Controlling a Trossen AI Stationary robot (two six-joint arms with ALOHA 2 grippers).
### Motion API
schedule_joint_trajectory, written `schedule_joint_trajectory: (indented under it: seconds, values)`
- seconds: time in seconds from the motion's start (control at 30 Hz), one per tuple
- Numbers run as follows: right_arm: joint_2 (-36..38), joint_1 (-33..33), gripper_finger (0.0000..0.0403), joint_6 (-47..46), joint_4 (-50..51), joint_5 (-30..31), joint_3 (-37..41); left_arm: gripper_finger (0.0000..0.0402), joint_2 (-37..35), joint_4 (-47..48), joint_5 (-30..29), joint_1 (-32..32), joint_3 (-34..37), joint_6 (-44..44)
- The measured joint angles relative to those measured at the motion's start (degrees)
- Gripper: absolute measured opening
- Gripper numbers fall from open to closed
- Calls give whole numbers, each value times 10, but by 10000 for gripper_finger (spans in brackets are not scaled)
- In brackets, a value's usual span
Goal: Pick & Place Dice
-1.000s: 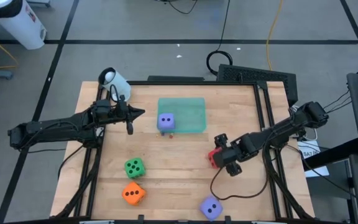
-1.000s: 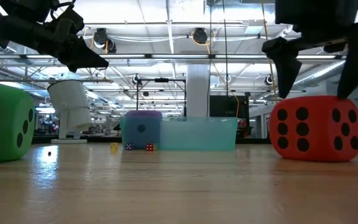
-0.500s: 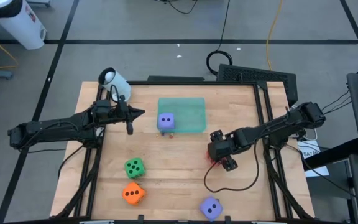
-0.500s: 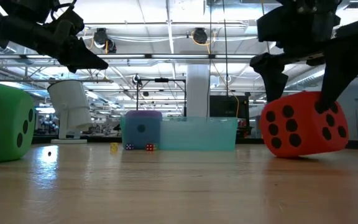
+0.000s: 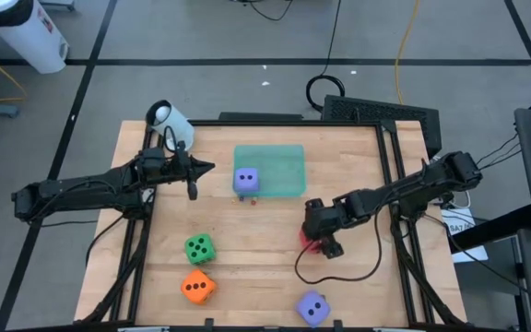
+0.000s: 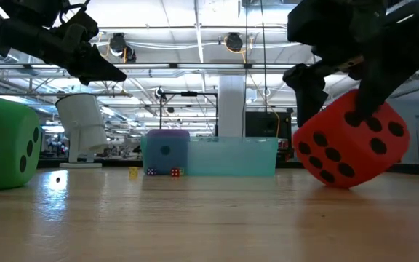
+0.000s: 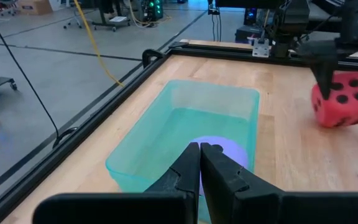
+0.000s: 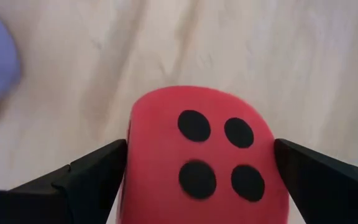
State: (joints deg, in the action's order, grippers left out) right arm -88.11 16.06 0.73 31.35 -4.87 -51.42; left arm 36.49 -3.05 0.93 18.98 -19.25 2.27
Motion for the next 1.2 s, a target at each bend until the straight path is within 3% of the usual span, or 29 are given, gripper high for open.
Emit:
schedule_joint_trajectory:
  seconds: [0.13, 0.37, 0.63, 0.9, 1.0, 1.2]
  values:
    - [1, 3, 391, -18, -14, -8, 23, 21, 0, 0, 0, 0, 0, -3]
    - [1, 14, 387, -29, -34, 38, 31, 21, 0, -1, 0, 0, 0, -9]
    - [22, 29, 326, 22, -73, 72, 2, 21, 0, -1, 0, 0, 0, -11]
    - [30, 37, 309, 46, -29, 106, -61, 21, 0, 0, 0, 0, 0, -11]
    - [32, 42, 296, 46, -18, 138, -80, 21, 0, 0, 0, 0, 0, -11]
    - [32, 43, 264, 5, 3, 138, -84, 21, 0, 0, 0, 0, 0, -13]
